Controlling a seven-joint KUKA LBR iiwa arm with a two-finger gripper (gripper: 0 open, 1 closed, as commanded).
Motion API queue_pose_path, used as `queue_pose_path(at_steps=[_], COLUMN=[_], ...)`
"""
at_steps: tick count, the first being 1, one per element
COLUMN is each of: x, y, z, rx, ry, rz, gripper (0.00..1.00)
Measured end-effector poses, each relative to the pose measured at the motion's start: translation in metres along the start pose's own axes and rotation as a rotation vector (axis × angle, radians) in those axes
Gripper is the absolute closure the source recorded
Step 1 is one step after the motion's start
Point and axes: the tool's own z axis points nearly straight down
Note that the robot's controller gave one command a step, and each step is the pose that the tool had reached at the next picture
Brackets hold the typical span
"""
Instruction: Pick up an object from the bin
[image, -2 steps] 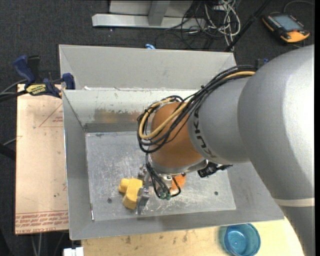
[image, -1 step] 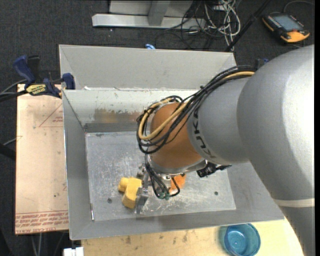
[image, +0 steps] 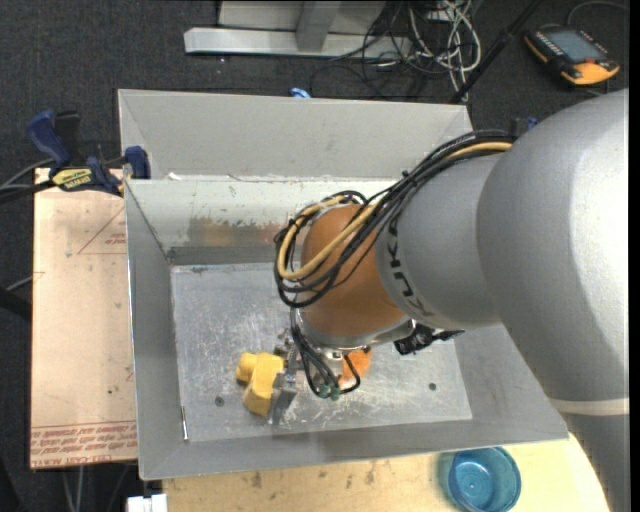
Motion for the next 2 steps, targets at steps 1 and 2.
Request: queue_pose_path(at_steps=[1, 2], x=[-0.0005, -0.0013], y=[0.0008, 0.0003], z=[-0.0054, -0.0110], rx=[-0.007, -0.008], ry=[-0.018, -0.025], rz=[0.001, 0.002], gripper=[1.00, 1.00])
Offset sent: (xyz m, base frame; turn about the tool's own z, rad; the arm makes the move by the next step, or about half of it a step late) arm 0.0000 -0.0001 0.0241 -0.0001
